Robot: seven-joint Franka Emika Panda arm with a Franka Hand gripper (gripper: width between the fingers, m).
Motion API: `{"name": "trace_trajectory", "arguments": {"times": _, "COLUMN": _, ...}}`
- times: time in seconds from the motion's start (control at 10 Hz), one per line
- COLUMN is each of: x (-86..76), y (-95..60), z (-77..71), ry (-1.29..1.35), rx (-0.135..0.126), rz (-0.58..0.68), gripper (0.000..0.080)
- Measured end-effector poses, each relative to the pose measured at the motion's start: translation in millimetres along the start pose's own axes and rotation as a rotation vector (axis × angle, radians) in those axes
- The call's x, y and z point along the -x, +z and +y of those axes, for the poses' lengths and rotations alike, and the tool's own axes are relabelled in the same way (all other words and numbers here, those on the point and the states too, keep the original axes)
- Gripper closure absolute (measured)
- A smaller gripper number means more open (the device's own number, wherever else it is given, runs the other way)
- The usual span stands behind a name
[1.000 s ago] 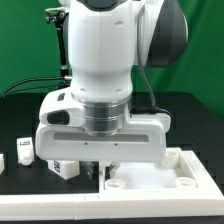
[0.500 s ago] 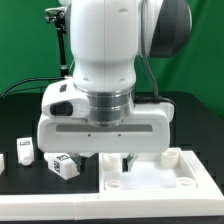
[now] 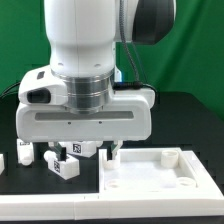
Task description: Assemble one leg
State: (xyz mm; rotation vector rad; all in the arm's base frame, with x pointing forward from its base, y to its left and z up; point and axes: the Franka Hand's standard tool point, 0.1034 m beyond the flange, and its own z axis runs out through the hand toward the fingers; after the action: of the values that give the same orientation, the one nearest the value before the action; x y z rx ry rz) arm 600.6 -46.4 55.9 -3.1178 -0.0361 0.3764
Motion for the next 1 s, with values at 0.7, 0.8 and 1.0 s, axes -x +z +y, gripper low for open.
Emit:
{"name": "trace_trajectory", "arguments": {"times": 0.7, "x": 5.0, "y": 0.5, "z": 12.7, "ry": -0.422, "rx": 0.017, "rz": -0.017, "gripper": 0.0151}}
{"name": "trace_trajectory", "arguments": {"times": 0.8, "x": 5.5, "y": 2.2, "z": 12.5, "ry": -0.422, "rx": 0.019, "rz": -0.021, "gripper": 0.0151}}
{"name": "trace_trajectory", "arguments": {"times": 1.0, "x": 20.1, "y": 14.2, "z": 13.1, "ry": -0.442, "rx": 0.081, "rz": -0.123, "gripper": 0.0151}}
